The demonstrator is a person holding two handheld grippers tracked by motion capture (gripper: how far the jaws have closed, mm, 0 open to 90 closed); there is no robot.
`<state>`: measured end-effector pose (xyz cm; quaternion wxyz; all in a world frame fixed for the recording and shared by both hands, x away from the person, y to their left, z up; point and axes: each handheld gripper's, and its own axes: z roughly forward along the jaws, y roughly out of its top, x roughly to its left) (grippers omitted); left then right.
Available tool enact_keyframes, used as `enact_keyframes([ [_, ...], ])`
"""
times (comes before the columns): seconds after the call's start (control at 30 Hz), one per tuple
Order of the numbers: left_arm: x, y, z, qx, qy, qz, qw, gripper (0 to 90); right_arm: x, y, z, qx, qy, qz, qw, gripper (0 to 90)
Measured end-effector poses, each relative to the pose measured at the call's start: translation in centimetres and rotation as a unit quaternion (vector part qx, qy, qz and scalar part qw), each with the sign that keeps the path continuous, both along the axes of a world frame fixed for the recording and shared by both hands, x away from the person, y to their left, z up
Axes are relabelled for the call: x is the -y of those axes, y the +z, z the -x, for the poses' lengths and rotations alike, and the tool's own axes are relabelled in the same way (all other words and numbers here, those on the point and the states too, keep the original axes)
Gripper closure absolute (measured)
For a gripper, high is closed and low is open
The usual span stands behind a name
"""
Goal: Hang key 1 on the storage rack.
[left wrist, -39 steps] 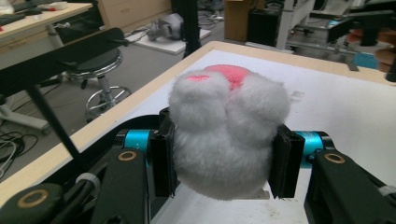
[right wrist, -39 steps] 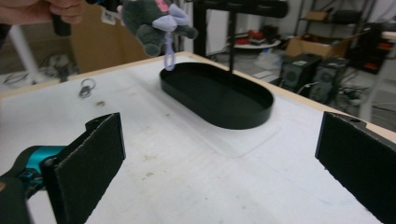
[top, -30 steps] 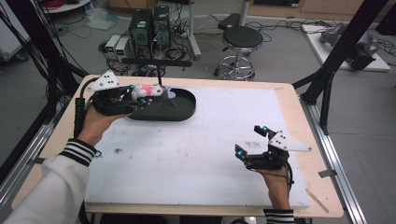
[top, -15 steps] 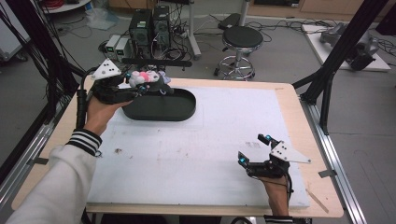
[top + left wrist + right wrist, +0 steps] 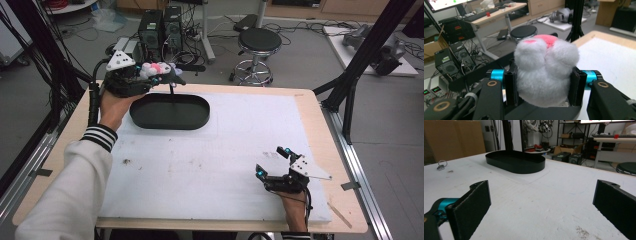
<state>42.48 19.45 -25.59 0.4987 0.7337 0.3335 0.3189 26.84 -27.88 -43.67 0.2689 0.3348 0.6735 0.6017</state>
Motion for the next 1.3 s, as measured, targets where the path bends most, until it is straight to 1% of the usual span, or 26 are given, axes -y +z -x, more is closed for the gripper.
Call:
enact_keyframes([
  [0.03,0.1,0.0,-0.1,0.001,0.002,-0.001,1.0,53.2,-0.1,-0.1,0.0,-0.002,0.002,0.0,1.0,0.6],
  [0.07,0.1,0.1,-0.2,-0.001,0.003,-0.006,1.0,53.1,-0.1,-0.2,-0.1,0.004,0.0,0.004,1.0,0.7],
  [0.1,0.2,0.1,-0.3,-0.001,0.006,-0.005,1.0,53.1,-0.2,-0.2,0.0,0.002,-0.001,0.008,1.0,0.6],
  [0.13,0.2,0.2,-0.5,0.0,0.008,-0.008,0.9999,53.1,-0.3,-0.2,-0.1,0.004,-0.001,0.012,0.9999,0.6],
  [0.17,0.2,0.2,-0.6,0.001,0.01,-0.011,0.9999,53.1,-0.2,-0.2,0.0,0.007,-0.001,0.012,0.9999,0.6],
  [0.23,0.3,0.2,-0.8,0.0,0.014,-0.011,0.9998,53.1,-0.2,-0.3,0.0,0.013,-0.003,0.0,0.9999,0.6],
  [0.3,0.4,0.3,-1.0,0.001,0.018,-0.015,0.9997,53.1,-0.1,-0.4,0.0,0.015,-0.008,-0.006,0.9998,0.6],
  [0.33,0.5,0.3,-1.1,0.003,0.019,-0.008,0.9998,53.1,0.0,-0.4,0.0,0.014,-0.009,-0.008,0.9998,0.6],
  [0.4,0.5,0.2,-1.3,0.0,0.02,-0.004,0.9998,53.1,0.0,-0.6,0.0,0.014,-0.012,-0.01,0.9998,0.6],
  [0.43,0.6,0.1,-1.5,0.0,0.021,-0.01,0.9997,53.1,0.0,-0.6,0.0,0.015,-0.012,-0.009,0.9998,0.6],
  [0.47,0.6,0.0,-1.6,-0.002,0.023,-0.012,0.9997,53.1,-0.1,-0.7,0.0,0.014,-0.014,-0.006,0.9998,0.6],
  [0.63,0.7,-0.1,-1.9,0.002,0.026,-0.002,0.9997,53.1,0.1,-1.1,0.2,0.02,-0.022,-0.004,0.9995,0.6],
  [0.7,0.8,-0.2,-2.0,0.002,0.028,-0.002,0.9996,53.1,0.1,-1.2,0.2,0.021,-0.024,-0.006,0.9995,0.6],
  [0.77,0.8,-0.2,-2.0,0.0,0.026,0.006,0.9997,53.1,0.1,-1.3,0.2,0.022,-0.027,-0.003,0.9994,0.6],
  [0.83,0.9,-0.2,-1.9,0.007,0.025,-0.002,0.9997,53.1,0.1,-1.3,0.2,0.024,-0.03,-0.003,0.9993,0.7],
  [0.9,0.9,-0.2,-1.9,0.003,0.025,0.0,0.9997,53.1,0.1,-1.4,0.2,0.03,-0.031,-0.004,0.999,0.6],
  [0.93,0.9,-0.2,-1.9,0.003,0.027,-0.004,0.9996,53.1,0.1,-1.4,0.2,0.031,-0.033,-0.007,0.999,0.7],
  [1.13,1.1,0.0,-1.6,0.009,0.022,-0.003,0.9997,53.1,0.1,-1.4,0.1,0.035,-0.035,-0.007,0.9987,0.6],
  [1.3,1.3,0.2,-1.4,0.016,0.026,-0.004,0.9995,53.1,0.1,-1.4,0.1,0.035,-0.035,-0.006,0.9988,0.7],
])
